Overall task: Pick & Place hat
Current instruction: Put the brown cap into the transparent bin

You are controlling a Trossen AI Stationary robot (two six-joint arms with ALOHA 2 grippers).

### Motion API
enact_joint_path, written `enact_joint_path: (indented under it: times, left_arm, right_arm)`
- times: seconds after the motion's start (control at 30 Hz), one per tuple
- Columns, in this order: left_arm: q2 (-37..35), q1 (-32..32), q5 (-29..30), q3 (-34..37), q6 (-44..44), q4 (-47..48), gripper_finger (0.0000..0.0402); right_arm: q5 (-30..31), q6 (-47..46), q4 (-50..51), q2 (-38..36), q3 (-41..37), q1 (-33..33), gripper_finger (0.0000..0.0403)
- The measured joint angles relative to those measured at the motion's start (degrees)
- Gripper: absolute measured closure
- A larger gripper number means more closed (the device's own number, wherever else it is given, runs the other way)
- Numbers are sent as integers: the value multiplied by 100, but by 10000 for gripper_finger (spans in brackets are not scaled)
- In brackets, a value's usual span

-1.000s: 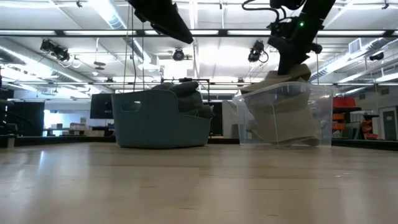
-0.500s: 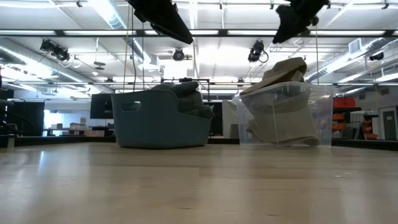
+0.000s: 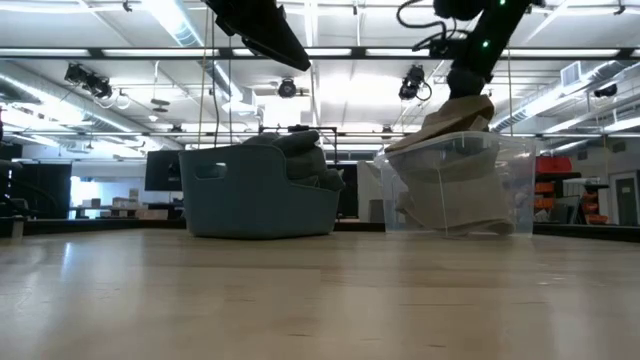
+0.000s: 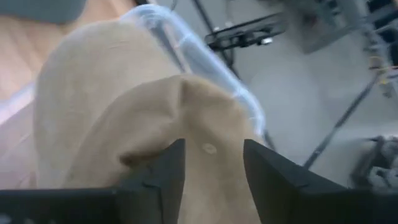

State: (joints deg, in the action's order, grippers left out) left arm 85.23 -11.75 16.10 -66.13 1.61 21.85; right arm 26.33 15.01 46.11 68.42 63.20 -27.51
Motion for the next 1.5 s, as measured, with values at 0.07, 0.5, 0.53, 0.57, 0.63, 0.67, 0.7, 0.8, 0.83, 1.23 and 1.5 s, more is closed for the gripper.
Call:
enact_joint_path:
  times: [0.07, 0.5, 0.53, 0.57, 0.63, 0.67, 0.7, 0.8, 0.83, 1.23, 1.5]
  left_arm:
    - [0, 0, 0, 0, 0, 4, 262]
    - [0, 2, 0, 0, 0, 111, 262]
    - [0, 2, 0, 0, 0, 111, 262]
    - [0, 2, 0, 0, 0, 109, 262]
    - [0, -2, 0, 0, -2, 111, 262]
    - [0, -7, 0, 0, -11, 111, 262]
    - [0, -9, 0, 0, -25, 114, 262]
    - [0, -9, -2, 0, -133, 116, 262]
    - [0, -9, -2, 0, -144, 118, 262]
    - [0, -9, -3, -2, -117, 225, 262]
    - [0, -9, -3, -2, -138, 251, 262]
  right_arm:
    - [-138, 102, -45, 131, 0, 5, 225]
    - [-2094, -343, 129, 724, -2, 107, 219]
    - [-2018, -497, 125, 724, -2, 105, 221]
    - [-1920, -738, 128, 724, -2, 97, 223]
    - [-1746, -1314, 192, 728, -2, 47, 227]
    - [-1735, -1586, 280, 736, -2, 9, 229]
    - [-1747, -1825, 411, 755, -2, -28, 231]
    - [-1994, -2368, 939, 883, -2, -107, 236]
    - [-2179, -2440, 1065, 933, -26, -123, 238]
    - [-2584, -2315, 1653, 980, 133, -118, 241]
    - [-2581, -2308, 2197, 792, 1340, -114, 241]
